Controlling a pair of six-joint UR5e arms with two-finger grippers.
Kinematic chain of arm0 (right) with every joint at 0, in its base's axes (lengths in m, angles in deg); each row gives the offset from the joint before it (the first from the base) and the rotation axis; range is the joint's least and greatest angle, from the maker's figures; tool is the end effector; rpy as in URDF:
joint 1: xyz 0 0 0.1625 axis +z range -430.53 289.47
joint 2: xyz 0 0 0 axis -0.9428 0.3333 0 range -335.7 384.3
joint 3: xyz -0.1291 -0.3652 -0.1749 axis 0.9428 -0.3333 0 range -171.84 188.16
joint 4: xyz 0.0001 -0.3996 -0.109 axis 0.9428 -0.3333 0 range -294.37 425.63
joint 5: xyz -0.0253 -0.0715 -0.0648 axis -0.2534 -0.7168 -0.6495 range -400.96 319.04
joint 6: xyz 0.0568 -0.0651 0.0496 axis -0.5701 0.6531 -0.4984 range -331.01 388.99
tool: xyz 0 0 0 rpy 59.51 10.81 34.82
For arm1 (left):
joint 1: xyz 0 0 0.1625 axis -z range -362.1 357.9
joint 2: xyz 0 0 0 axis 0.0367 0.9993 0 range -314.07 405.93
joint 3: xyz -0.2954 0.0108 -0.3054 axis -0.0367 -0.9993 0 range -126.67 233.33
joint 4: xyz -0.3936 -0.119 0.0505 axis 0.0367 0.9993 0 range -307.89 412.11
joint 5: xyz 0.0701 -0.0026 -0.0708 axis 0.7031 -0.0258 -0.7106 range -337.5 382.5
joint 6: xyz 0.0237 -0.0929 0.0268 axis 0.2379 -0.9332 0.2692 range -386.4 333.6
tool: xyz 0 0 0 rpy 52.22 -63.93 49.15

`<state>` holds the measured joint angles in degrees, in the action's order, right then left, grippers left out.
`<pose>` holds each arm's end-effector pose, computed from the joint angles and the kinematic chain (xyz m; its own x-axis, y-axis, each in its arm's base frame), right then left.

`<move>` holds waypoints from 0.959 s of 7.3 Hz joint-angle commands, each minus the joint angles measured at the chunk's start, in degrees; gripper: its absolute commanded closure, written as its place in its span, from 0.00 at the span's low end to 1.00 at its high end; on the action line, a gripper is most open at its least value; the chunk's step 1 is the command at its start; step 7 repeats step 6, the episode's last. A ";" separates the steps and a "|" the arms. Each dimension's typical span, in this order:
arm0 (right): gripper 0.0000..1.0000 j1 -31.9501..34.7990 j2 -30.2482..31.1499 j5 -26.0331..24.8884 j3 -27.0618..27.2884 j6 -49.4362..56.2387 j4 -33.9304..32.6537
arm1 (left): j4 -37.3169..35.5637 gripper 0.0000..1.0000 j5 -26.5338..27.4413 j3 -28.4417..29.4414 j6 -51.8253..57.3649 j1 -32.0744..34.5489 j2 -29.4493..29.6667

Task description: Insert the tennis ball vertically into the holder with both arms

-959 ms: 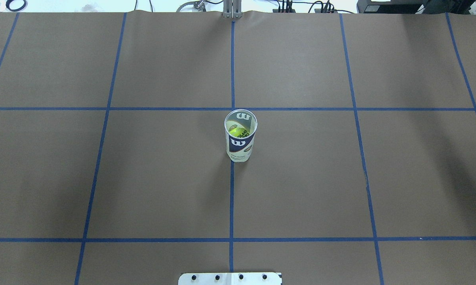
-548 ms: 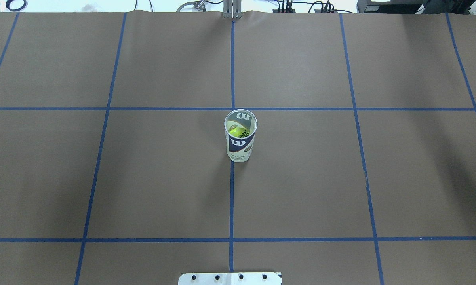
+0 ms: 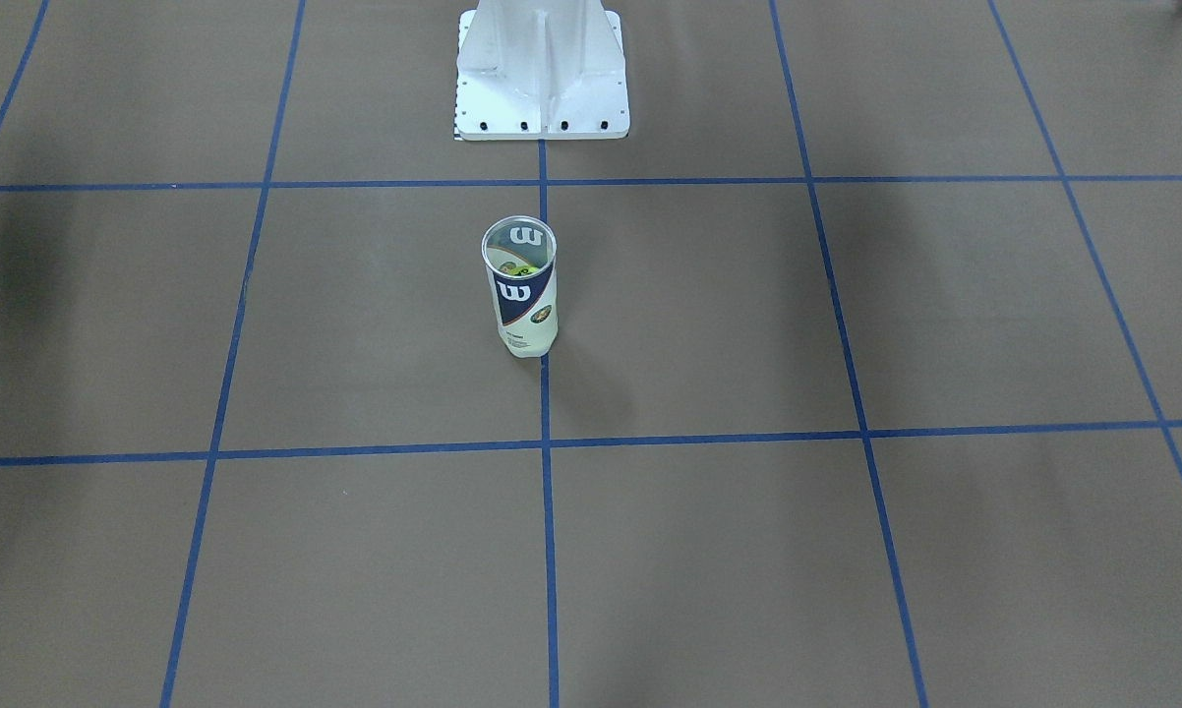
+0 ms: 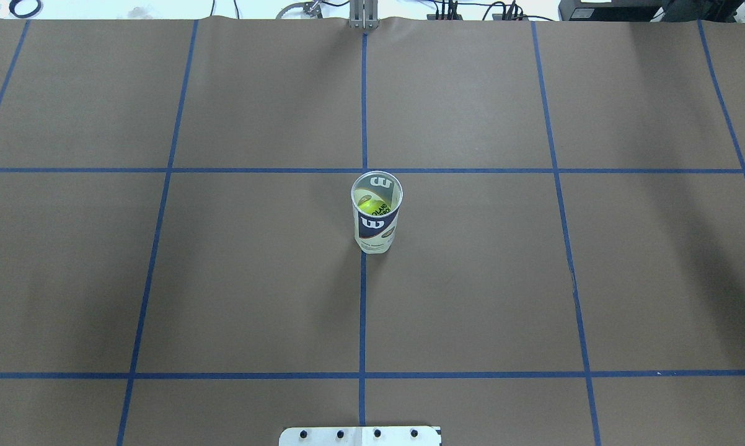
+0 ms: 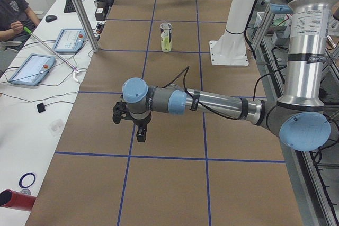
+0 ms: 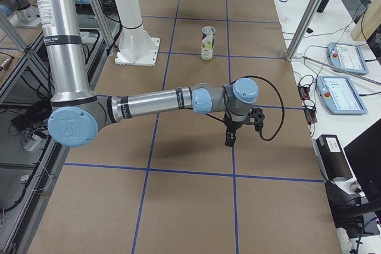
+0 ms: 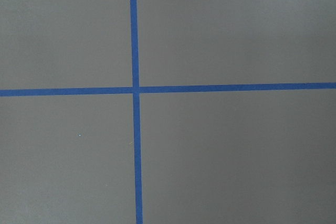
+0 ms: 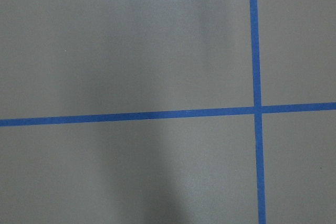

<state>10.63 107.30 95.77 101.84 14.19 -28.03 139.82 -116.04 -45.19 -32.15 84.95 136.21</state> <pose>-0.0237 -0.5475 0.5673 0.6807 0.0636 0.7298 -0.0220 0.9975 -0.0664 -0.0332 -0.4985 0.5818 0.6586 0.0190 -0.7522 0.0149 0.9992 0.0383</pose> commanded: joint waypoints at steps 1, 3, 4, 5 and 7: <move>0.00 -0.04 0.50 0.38 -0.08 0.11 0.06 | 0.01 0.01 -0.50 -0.61 -0.32 2.40 -0.63; 0.00 -0.04 0.68 0.47 -0.08 0.03 0.05 | 0.44 0.01 -0.68 -0.53 0.12 3.13 -2.30; 0.00 0.05 1.03 0.38 0.18 0.11 0.06 | 0.45 0.01 -0.68 -0.18 0.03 3.04 -2.22; 0.00 -0.04 1.12 0.03 -0.34 0.12 0.06 | 0.36 0.01 -0.68 -0.44 0.12 2.95 -2.04; 0.00 -0.04 1.12 0.12 -0.08 0.12 0.06 | 0.10 0.01 -0.60 -0.62 -0.05 2.95 -1.34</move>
